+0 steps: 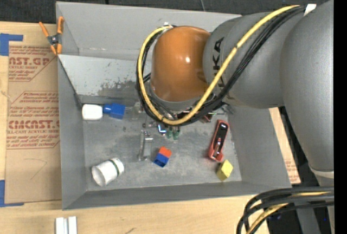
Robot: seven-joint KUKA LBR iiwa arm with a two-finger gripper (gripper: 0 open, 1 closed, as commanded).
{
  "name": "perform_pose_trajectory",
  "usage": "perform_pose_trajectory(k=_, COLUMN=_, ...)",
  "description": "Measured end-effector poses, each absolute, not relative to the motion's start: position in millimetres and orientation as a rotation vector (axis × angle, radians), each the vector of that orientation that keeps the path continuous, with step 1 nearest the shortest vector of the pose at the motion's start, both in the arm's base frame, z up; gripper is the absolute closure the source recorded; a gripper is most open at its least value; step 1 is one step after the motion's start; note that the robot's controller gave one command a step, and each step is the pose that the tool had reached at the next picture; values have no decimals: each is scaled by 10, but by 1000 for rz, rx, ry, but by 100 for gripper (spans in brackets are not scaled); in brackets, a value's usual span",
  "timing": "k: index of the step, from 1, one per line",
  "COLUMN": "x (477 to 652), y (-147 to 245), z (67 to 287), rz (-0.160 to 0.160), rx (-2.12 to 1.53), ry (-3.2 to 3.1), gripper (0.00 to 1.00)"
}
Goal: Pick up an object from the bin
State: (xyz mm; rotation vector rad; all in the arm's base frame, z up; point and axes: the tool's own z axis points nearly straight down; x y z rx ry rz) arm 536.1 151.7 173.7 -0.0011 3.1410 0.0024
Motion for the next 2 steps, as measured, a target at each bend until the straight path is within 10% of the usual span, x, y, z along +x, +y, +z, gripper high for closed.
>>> perform_pose_trajectory(k=1, x=5343, y=1738, z=1428, rz=1, rx=-202, ry=3128, gripper=0)
perform_pose_trajectory(k=2, x=4901, y=2280, z=1340, rz=2, rx=-478, ry=3107, gripper=0)
